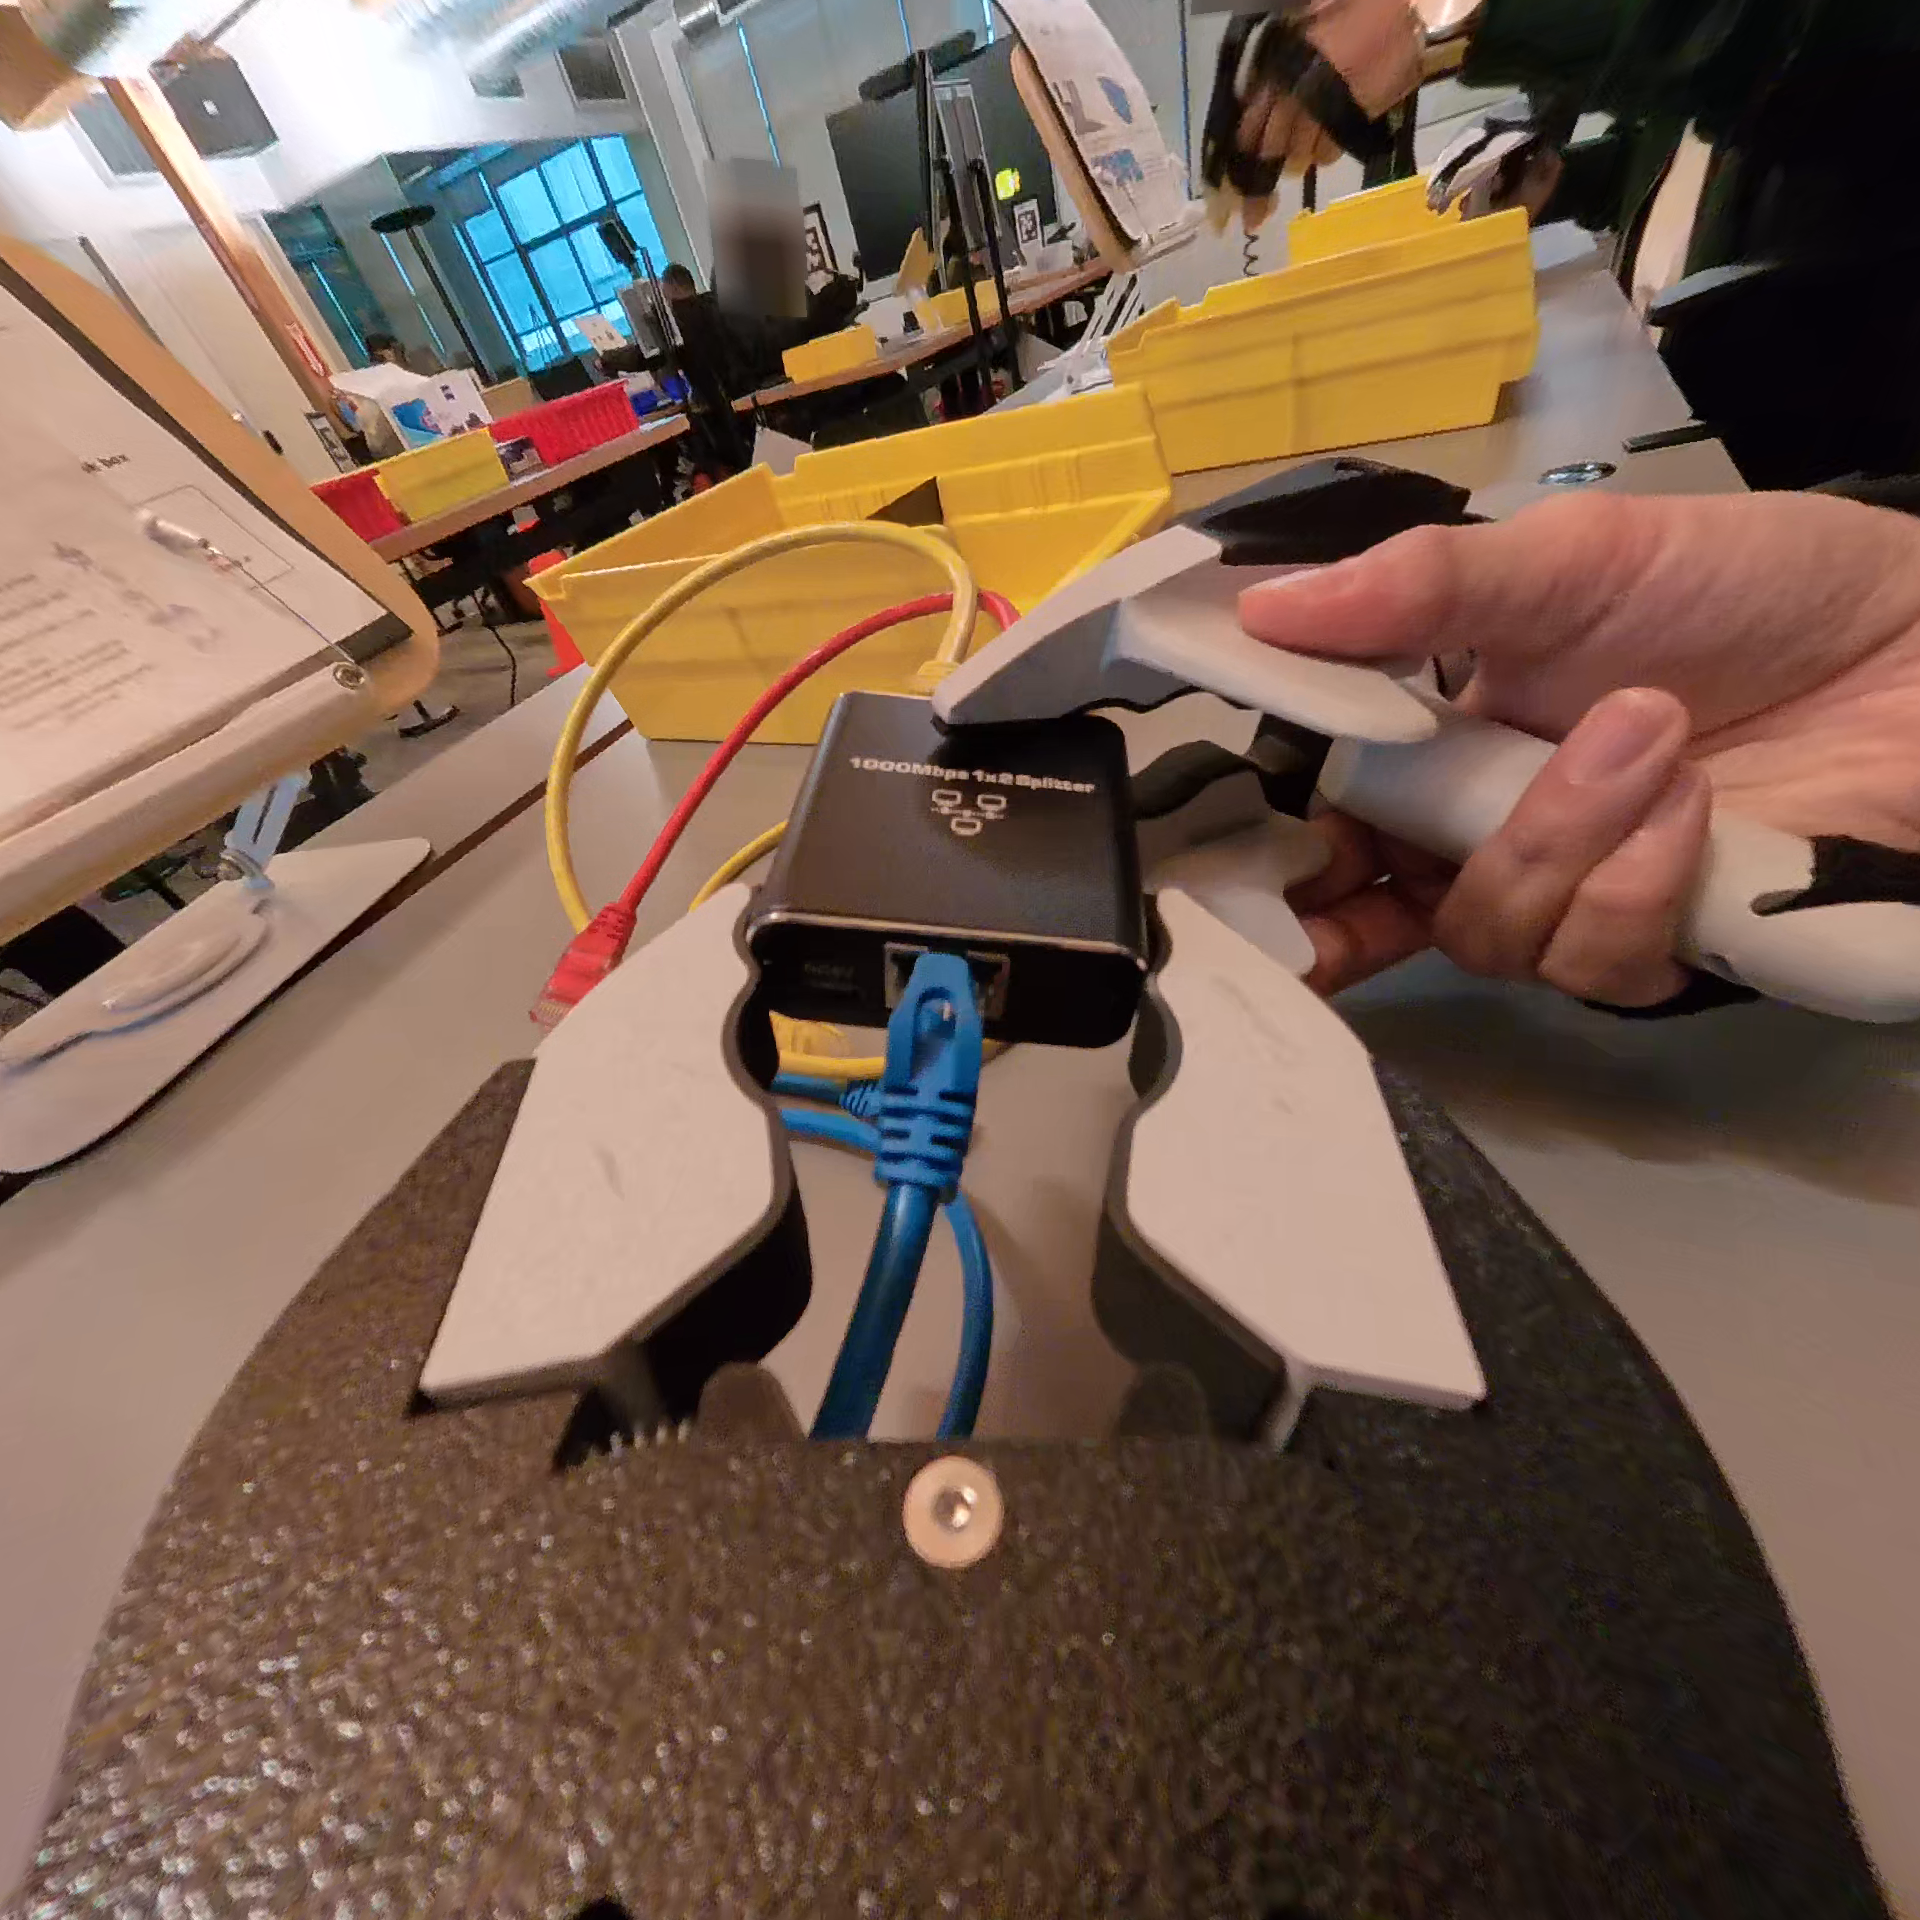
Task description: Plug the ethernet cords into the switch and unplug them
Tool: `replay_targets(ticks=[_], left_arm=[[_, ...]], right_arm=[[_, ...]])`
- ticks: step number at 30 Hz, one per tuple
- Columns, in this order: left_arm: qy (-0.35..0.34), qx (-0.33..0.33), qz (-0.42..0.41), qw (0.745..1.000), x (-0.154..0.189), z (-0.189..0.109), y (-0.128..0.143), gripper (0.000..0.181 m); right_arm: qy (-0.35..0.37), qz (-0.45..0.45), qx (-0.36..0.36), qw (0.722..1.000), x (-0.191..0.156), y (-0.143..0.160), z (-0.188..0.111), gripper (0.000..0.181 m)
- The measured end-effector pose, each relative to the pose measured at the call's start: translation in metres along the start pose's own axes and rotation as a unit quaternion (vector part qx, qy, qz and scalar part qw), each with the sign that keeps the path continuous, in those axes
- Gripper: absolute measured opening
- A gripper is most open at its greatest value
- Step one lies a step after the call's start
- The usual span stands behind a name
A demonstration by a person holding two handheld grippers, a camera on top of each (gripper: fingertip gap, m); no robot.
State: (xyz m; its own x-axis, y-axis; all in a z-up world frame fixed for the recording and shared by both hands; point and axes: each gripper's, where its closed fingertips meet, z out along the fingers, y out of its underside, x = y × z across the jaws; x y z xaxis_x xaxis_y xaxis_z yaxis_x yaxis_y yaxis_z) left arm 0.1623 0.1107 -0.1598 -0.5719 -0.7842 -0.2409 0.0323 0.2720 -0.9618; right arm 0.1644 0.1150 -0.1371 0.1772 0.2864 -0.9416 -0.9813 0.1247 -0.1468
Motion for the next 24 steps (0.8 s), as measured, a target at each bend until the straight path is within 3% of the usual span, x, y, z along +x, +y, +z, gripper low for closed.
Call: replay_targets(ticks=[4, 9, 12, 17, 21, 24], left_arm=[[-0.012, -0.003, 0.006, 1.0, -0.001, -0.001, -0.003, 0.065], [-0.016, 0.071, 0.008, 0.997, -0.004, -0.013, -0.024, 0.065], [-0.02, 0.068, 0.012, 0.997, -0.005, -0.015, -0.024, 0.064], [-0.001, 0.081, -0.027, 0.996, -0.004, -0.018, -0.027, 0.064], [-0.015, 0.101, -0.044, 0.994, -0.014, -0.026, -0.03, 0.064], [-0.02, 0.103, -0.033, 0.994, -0.014, -0.027, -0.031, 0.064]], right_arm=[[-0.007, 0.008, 0.005, 1.0, -0.002, -0.001, 0.0, 0.025], [-0.034, 0.012, -0.005, 0.999, -0.017, 0.007, 0.008, 0.025], [-0.041, 0.011, -0.004, 0.999, -0.02, 0.008, 0.01, 0.025], [-0.057, -0.062, -0.026, 0.996, -0.025, 0.009, -0.001, 0.03], [-0.011, -0.112, 0.024, 0.993, -0.031, -0.011, -0.016, 0.034], [0.007, -0.126, 0.031, 0.991, -0.03, -0.007, -0.014, 0.033]])
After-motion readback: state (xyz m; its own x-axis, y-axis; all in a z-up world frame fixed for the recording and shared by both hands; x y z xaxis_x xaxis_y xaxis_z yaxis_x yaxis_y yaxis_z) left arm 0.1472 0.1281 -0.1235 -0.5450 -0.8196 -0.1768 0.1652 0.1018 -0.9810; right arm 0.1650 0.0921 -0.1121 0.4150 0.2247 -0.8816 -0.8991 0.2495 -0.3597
